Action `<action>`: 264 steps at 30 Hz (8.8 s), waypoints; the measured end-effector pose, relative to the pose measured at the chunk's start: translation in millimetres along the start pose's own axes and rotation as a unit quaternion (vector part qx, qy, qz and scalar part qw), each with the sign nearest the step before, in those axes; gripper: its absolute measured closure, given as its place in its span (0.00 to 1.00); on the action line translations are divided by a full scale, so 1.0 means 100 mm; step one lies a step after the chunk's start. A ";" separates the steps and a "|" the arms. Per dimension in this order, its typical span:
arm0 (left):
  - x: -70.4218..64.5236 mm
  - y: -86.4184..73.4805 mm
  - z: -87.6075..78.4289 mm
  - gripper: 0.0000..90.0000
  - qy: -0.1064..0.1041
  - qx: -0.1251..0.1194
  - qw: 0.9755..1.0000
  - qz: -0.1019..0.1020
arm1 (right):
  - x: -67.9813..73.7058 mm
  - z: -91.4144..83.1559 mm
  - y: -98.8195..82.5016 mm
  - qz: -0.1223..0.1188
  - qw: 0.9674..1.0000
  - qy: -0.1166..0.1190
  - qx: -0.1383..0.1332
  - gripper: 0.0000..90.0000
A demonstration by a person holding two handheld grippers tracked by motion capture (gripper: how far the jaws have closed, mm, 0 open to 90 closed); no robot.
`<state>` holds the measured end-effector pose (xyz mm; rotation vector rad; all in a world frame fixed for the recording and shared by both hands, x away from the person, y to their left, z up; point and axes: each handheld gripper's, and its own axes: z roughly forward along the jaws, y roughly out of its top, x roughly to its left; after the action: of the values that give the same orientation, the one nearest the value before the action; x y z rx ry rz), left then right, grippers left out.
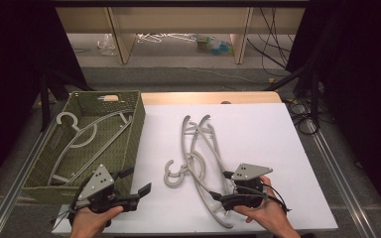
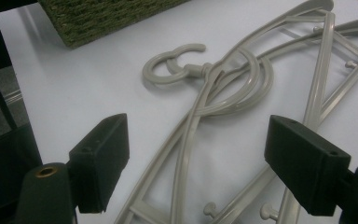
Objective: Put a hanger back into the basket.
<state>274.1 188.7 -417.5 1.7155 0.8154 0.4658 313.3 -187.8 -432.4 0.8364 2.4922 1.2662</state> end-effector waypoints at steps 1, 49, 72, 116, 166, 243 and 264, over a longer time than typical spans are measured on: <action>-0.01 -0.01 0.01 0.21 -0.002 0.000 1.000 0.012 | 0.00 0.01 0.00 0.000 1.000 -0.001 0.001 0.25; -0.06 -0.11 0.12 0.22 -0.033 0.016 0.999 0.008 | -0.03 1.03 0.41 0.034 0.967 0.019 0.253 0.77; -0.01 -0.07 0.11 0.24 -0.030 0.012 0.999 0.010 | -0.07 0.49 0.51 -0.076 0.958 0.072 0.268 0.91; -0.34 -0.03 1.19 0.45 -0.147 0.166 0.940 0.258 | -0.04 -0.03 0.38 -0.154 0.949 0.144 0.236 0.91; 0.01 0.71 0.92 0.88 -0.124 0.176 0.972 0.088 | -0.08 -0.33 0.59 -0.023 0.999 0.006 0.031 0.37; 2.18 0.80 -0.44 0.88 0.137 0.177 0.974 0.020 | -0.01 -0.07 0.18 0.001 0.998 0.023 0.059 0.30; 2.33 0.36 -0.15 0.87 0.138 0.220 0.965 -0.039 | -0.02 -0.05 0.17 -0.001 0.998 0.023 0.062 0.30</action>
<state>433.5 362.5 -402.0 2.0430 1.2564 0.5034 319.0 -184.1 -416.0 0.8418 2.6308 1.1529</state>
